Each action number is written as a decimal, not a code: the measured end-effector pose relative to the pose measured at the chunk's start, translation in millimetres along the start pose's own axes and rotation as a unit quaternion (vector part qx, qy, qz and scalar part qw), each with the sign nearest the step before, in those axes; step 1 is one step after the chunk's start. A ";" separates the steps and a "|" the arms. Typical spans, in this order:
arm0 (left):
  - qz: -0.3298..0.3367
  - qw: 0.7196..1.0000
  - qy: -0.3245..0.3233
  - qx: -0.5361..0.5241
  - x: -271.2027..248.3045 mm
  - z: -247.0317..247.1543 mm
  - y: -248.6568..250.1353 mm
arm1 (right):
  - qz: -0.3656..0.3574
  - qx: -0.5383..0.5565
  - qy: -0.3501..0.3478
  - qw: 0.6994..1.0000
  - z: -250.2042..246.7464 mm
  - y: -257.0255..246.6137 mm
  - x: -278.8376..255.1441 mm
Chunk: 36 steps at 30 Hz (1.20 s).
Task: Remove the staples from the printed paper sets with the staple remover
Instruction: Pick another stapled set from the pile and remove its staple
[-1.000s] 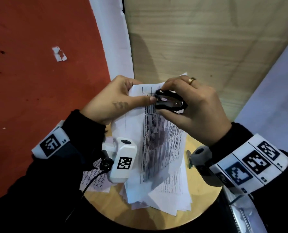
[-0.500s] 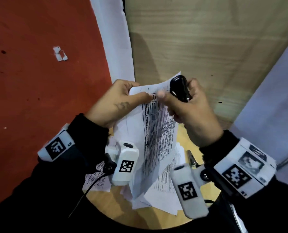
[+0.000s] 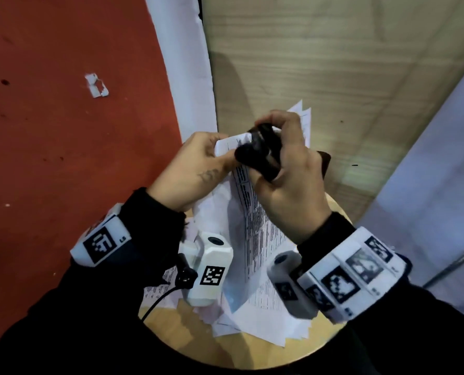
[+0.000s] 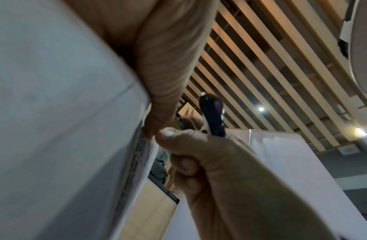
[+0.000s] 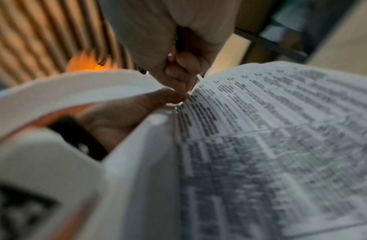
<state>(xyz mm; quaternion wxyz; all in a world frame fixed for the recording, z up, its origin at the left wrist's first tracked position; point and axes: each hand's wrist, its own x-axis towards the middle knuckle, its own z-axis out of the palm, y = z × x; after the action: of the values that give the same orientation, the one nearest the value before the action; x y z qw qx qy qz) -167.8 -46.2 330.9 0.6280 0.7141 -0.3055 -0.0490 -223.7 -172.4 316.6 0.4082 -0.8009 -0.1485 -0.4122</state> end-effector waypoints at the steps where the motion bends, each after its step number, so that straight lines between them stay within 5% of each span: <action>1: -0.001 1.000 -0.003 -0.017 0.1 0.2 -1.3 | -0.041 -0.030 -0.009 0.999 0.1 -1.3 -1.9; 4: -0.001 0.999 0.000 -0.032 -1.6 2.0 -0.5 | -0.077 -0.069 -0.014 0.995 0.8 1.7 -2.8; 11: 0.078 0.973 0.061 0.208 4.7 -4.7 -7.0 | 0.160 0.113 -0.042 0.980 2.1 15.7 7.8; 18: 0.166 0.921 0.110 0.335 5.6 -4.5 -8.0 | 0.395 0.320 -0.111 0.854 -11.3 22.7 14.4; 22: 0.154 0.923 0.102 0.337 10.9 -20.8 -12.3 | 0.360 0.074 -0.078 0.927 -10.9 51.9 12.8; 27: 0.132 0.926 0.068 0.348 14.5 -38.5 -10.6 | 0.312 -0.116 -0.101 0.937 -7.2 63.3 5.4; 36: 0.129 0.914 0.027 0.383 17.4 -53.3 -6.6 | 0.212 -0.088 -0.034 0.973 -2.7 53.5 25.0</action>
<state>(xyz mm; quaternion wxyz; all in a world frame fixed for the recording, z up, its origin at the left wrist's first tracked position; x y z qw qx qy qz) -127.0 -8.5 341.2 0.3157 0.8553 -0.3729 0.1726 -179.0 -210.3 308.6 0.4091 -0.8605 0.0478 -0.2998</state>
